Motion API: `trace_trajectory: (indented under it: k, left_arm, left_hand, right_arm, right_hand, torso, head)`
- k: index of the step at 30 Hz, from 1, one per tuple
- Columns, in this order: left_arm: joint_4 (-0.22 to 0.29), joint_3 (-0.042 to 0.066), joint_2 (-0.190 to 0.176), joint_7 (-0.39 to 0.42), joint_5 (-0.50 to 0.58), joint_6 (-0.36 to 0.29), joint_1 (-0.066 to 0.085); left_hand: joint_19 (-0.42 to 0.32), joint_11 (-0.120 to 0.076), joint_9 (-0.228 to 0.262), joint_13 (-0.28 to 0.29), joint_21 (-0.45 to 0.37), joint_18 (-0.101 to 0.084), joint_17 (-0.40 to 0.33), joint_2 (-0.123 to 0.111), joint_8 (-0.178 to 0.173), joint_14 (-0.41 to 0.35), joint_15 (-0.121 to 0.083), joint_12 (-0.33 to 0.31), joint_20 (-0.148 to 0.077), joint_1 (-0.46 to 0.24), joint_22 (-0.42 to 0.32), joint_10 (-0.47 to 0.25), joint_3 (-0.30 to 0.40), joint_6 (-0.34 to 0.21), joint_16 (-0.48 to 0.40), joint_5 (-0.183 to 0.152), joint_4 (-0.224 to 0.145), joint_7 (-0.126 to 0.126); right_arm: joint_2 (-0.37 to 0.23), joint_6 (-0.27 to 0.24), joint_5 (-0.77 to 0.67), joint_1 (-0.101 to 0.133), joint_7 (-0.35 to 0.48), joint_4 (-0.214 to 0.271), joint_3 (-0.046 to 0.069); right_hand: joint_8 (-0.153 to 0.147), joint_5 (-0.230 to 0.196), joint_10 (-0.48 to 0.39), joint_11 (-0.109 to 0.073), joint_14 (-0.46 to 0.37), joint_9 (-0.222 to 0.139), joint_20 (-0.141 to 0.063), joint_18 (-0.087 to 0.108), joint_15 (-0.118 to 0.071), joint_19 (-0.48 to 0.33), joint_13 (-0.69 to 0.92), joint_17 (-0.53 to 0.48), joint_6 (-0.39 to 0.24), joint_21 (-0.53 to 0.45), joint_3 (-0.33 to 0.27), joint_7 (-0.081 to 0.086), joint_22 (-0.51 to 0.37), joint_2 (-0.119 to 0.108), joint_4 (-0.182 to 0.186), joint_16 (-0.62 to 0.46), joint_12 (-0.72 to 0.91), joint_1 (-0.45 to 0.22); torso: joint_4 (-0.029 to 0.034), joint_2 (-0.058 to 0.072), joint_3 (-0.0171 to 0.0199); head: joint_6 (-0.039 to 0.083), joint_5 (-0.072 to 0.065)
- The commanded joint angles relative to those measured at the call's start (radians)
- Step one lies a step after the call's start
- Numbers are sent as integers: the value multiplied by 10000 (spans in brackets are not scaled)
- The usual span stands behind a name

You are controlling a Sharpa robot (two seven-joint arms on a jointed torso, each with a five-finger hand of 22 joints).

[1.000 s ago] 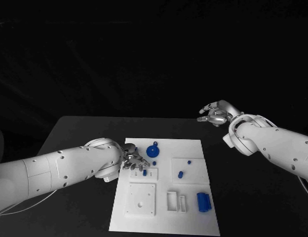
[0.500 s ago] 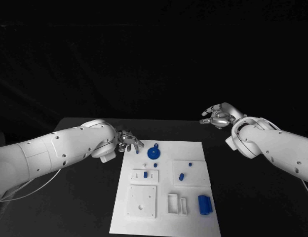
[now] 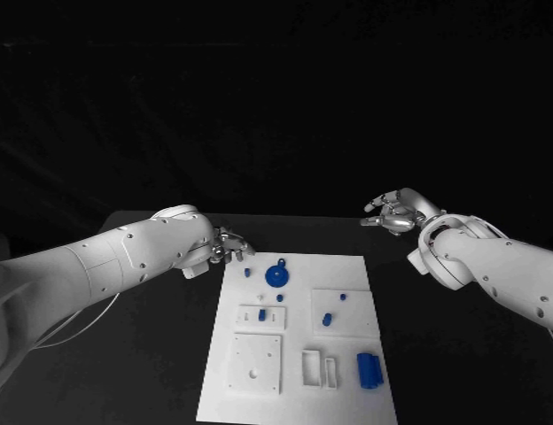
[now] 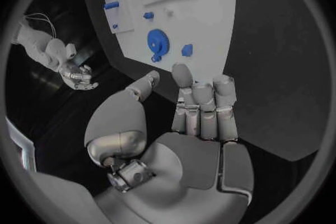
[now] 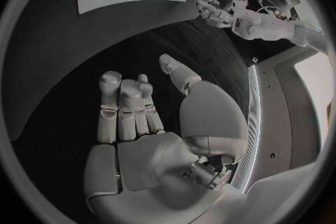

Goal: Assemble the parts on the task board

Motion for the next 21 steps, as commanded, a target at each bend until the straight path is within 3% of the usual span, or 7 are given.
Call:
trace_trajectory:
  k: [1, 16, 21]
  left_arm:
    - [-285, 0, 190, 71, -276, 543, 3]
    - [-1175, -6, 649, 55, -423, 1124, -145]
    - [-1287, -8, 716, 39, -423, 1408, -198]
  left_hand:
    - [-79, 63, -10, -4, -68, -31, -6, 0, -51, -23, 60, -41, -938, -65, -11, -23, 6, -65, -68, -43, 104, 18]
    - [-115, 91, 0, 5, -61, -33, 5, 84, -75, -60, 85, -56, -932, 20, 3, -45, -23, -141, -64, -43, 134, 46]
    - [-139, 109, -4, 14, -57, -36, 12, 139, -108, -81, 102, -59, -924, 61, 12, -60, -66, -216, -60, -43, 118, 65]
  right_arm:
    - [-49, 0, 3, -5, 68, 89, 5]
    - [-150, -15, 2, -3, 58, 334, 21]
    - [-160, -19, 2, -2, 57, 375, 26]
  right_hand:
    - [-54, 39, -72, 16, -44, -10, -25, 518, 46, 47, -17, 14, -155, -45, -36, 226, 161, -16, -49, -52, 57, -99]
    - [-55, 55, -71, 15, -42, -12, -26, 518, 46, 49, -21, 15, -157, -45, -36, 226, 161, -25, -52, -52, 60, -105]
    - [-55, 59, -70, 15, -41, -13, -27, 518, 46, 51, -23, 16, -156, -44, -36, 226, 161, -27, -53, -52, 62, -107]
  torso:
    - [-52, 94, -30]
    - [-114, 249, -78]
    - [-94, 237, -76]
  head:
    - [32, 12]
    - [99, 32]
    - [67, 1]
